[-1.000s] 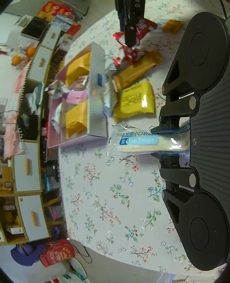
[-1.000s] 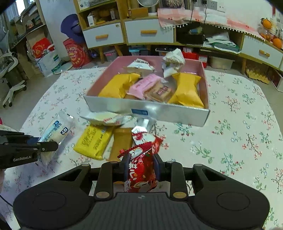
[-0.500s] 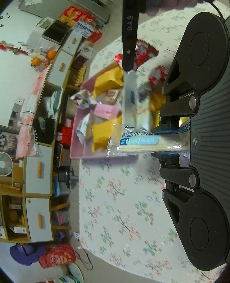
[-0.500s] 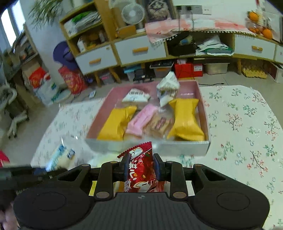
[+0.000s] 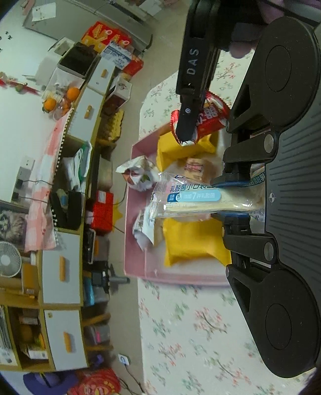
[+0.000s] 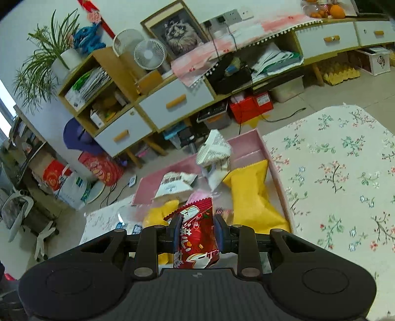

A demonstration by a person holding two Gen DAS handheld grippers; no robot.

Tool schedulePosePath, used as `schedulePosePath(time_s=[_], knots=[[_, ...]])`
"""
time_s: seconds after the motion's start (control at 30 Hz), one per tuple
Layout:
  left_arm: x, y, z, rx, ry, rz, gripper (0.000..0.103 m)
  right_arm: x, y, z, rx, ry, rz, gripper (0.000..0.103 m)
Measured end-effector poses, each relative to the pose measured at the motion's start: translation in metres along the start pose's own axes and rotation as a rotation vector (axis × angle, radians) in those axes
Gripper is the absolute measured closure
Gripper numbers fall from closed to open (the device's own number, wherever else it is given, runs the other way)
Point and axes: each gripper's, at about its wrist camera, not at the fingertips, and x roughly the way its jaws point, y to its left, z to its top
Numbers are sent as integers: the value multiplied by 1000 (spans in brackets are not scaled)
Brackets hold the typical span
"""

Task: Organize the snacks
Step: 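Carry the bread bar and red packet into the box and open both grippers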

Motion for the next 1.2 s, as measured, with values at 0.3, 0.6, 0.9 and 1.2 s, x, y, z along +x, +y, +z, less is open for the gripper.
schedulePosePath(time_s=[0.3,0.6,0.9,1.2], knots=[[39,2,4,-29,-3,-13,87,13,-16,2,62,-30,-3,103],[57,2,9,5,-62,17,87,21,-14,-2,48,-33,-29,103],[64,-8,7,53,-70,-51,82,20,-21,0,63,-41,-64,101],[42,-2,2,61,-74,-14,67,13,-17,1,41,-45,-60,78]])
